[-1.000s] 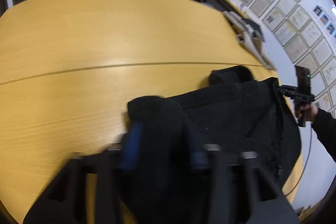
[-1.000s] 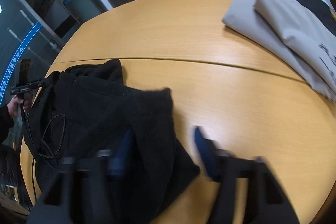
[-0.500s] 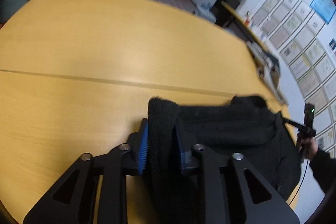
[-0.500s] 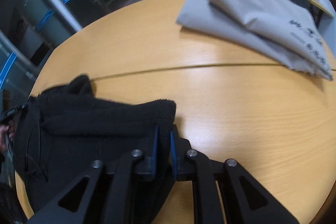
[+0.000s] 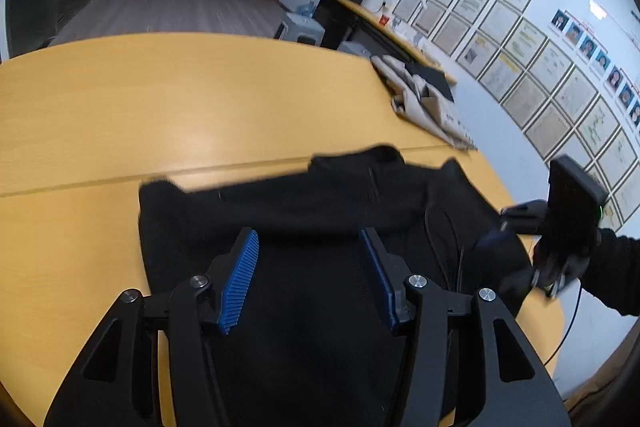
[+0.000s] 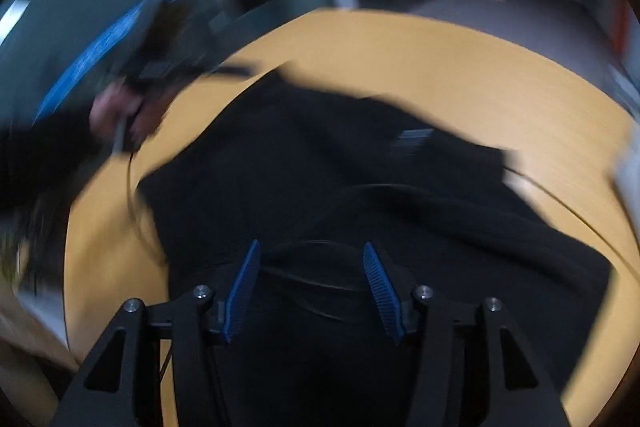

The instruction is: Fold clothes

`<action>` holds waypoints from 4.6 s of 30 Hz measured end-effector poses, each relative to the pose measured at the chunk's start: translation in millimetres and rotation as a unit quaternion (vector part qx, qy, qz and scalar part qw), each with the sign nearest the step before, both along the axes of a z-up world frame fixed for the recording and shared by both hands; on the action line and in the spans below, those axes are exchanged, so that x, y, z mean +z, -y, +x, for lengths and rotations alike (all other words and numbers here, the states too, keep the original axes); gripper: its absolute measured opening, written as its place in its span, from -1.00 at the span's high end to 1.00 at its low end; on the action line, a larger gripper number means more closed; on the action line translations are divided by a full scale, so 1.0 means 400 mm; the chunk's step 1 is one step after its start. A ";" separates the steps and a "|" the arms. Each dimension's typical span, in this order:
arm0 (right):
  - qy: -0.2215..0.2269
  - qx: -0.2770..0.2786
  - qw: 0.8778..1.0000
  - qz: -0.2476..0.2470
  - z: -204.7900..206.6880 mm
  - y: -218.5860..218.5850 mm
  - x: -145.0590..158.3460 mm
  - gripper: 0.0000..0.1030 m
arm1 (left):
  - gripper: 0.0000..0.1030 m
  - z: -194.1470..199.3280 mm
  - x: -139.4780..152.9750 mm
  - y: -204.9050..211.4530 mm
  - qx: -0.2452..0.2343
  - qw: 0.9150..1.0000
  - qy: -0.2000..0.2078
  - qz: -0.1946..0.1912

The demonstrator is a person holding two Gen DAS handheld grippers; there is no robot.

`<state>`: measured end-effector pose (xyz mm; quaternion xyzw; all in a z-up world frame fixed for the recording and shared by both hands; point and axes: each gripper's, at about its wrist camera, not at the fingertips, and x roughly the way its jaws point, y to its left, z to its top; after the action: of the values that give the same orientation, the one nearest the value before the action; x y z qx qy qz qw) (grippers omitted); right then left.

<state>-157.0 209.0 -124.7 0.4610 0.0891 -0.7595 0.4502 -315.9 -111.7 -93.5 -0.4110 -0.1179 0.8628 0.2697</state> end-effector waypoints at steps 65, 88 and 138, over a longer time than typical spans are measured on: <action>-0.082 -0.067 0.992 0.075 -0.274 0.037 -0.014 0.17 | -0.53 0.129 -0.081 -0.088 -0.024 0.977 0.017 -0.213; -0.031 -0.209 0.977 0.019 -0.347 -0.112 -0.057 -0.17 | -0.87 -0.032 -0.074 -0.121 -0.043 0.987 -0.039 -0.153; 0.045 -0.423 0.901 -0.081 -0.248 -0.521 -0.140 0.80 | 0.80 -0.181 -0.197 0.121 0.052 0.995 0.080 -0.024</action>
<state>-256.2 417.3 -180.6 0.4511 -0.1968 -0.8614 0.1255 -388.2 -160.3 -172.1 -0.4783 -0.1389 0.8427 0.2045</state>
